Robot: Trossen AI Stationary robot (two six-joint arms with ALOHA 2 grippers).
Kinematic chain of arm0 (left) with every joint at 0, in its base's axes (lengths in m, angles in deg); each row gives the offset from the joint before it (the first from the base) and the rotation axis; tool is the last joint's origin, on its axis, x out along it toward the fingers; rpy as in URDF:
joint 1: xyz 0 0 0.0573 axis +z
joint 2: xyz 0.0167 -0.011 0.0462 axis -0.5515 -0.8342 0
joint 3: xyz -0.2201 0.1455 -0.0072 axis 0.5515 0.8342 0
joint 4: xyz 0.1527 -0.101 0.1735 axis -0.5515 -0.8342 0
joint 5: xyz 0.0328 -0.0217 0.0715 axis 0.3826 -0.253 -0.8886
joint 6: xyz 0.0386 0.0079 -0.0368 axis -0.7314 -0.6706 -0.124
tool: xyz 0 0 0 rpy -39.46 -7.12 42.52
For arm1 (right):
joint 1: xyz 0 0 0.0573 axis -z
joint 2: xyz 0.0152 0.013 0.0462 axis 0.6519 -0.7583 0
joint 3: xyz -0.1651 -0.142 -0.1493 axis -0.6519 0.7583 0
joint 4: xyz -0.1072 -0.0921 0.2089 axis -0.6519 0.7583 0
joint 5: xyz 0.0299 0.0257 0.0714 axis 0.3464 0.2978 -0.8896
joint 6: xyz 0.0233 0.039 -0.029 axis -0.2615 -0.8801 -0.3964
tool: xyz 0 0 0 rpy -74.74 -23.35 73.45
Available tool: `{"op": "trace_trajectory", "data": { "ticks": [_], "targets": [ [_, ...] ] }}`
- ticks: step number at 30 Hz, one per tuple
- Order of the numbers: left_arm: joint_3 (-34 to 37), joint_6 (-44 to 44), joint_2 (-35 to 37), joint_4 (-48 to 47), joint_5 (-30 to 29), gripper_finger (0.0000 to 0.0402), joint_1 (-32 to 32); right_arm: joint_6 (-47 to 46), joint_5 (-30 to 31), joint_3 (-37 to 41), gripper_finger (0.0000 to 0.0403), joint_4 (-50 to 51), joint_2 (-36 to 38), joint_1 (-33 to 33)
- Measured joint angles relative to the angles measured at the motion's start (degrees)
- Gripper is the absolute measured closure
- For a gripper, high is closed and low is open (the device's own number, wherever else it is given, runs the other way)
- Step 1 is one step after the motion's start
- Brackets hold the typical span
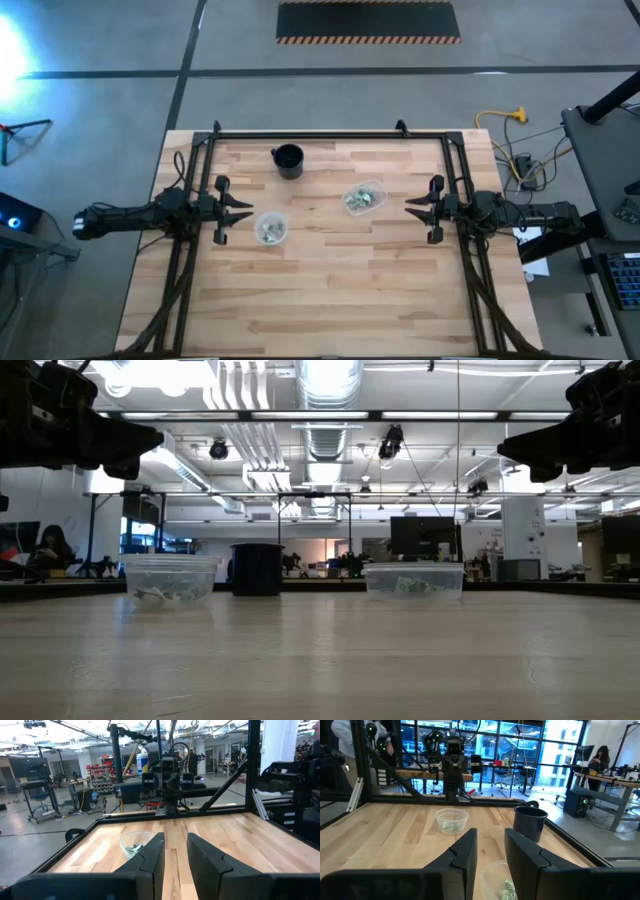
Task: Pick and place items into bin
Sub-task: Return to Home Position
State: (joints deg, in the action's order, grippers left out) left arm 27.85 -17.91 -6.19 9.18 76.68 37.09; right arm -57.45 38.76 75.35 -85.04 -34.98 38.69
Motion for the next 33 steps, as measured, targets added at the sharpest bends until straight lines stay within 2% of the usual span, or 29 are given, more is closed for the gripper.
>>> {"op": "trace_trajectory", "data": {
  "ticks": [33],
  "targets": [
    [0.0, 0.0, -0.2, 0.0, 0.0, 0.0336, 0.0, 0.0, 0.0, 0.0, 0.033, 0.0, 0.0, 0.0]
  ]
}}
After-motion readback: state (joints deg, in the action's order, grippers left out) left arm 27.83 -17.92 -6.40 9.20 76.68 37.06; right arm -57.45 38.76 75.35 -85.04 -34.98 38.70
